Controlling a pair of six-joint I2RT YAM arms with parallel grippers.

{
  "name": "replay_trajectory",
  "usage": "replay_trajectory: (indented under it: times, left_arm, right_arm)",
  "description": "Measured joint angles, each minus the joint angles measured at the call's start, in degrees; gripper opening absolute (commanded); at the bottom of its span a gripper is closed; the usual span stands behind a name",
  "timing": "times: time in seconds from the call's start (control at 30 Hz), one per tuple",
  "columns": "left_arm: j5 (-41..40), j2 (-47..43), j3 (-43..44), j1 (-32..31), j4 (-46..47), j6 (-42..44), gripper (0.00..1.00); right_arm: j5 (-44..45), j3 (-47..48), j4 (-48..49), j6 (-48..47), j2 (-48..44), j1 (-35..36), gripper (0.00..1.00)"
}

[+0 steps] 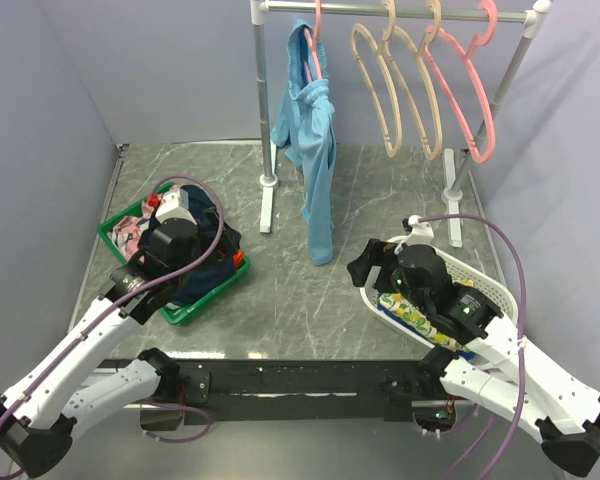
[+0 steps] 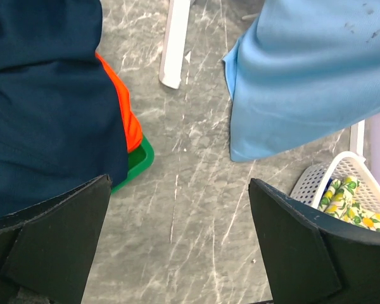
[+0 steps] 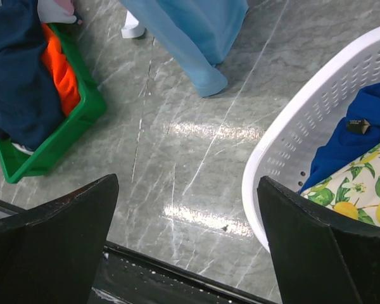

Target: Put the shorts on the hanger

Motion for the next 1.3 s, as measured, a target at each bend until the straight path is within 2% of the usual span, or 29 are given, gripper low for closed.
replay_trajectory:
  times: [0.33, 0.6, 0.7, 0.8, 0.87, 1.13, 1.17, 1.27, 1.3]
  left_arm:
    - [-0.52, -1.05, 0.04, 0.0, 1.81, 3.85, 0.96]
    - [-6.32, 0.24, 1.6, 1.27, 1.51, 3.87, 0.96]
    - [-5.49, 3.37, 1.62, 7.67, 2.1, 3.39, 0.99]
    - [-4.35, 8.13, 1.51, 15.61, 3.28, 2.8, 0.88]
    - [-3.89, 11.96, 1.46, 20.31, 4.24, 2.16, 0.87]
    - [-6.01, 29.42, 2.91, 28.35, 8.76, 0.79, 0.85]
    - [-5.97, 31.36, 3.78, 29.09, 9.27, 0.98, 0.83]
    - [-5.9, 35.89, 6.97, 30.1, 10.8, 1.9, 0.69]
    - [-5.81, 36.7, 7.74, 30.21, 11.23, 2.23, 0.51]
  right_arm:
    - [0.81, 0.0, 1.05, -0.37, -0.33, 0.0, 0.99]
    - [0.74, 0.0, 1.97, -0.81, -0.04, 0.0, 1.0]
    - [0.59, 0.0, 2.23, -1.03, 0.0, 0.0, 1.0]
    - [0.02, -0.02, 2.97, -1.07, 0.13, 0.0, 1.0]
    - [-0.66, -0.02, 3.56, -1.2, 0.57, 0.0, 1.0]
    - [-2.78, -0.02, 5.01, -1.95, 1.9, 0.04, 1.0]
    - [-3.04, -0.02, 5.11, -2.1, 1.99, 0.04, 1.0]
    - [-3.48, -0.04, 5.18, -2.49, 1.99, 0.09, 1.0]
    - [-3.58, -0.11, 5.27, -2.56, 1.84, 0.09, 1.0]
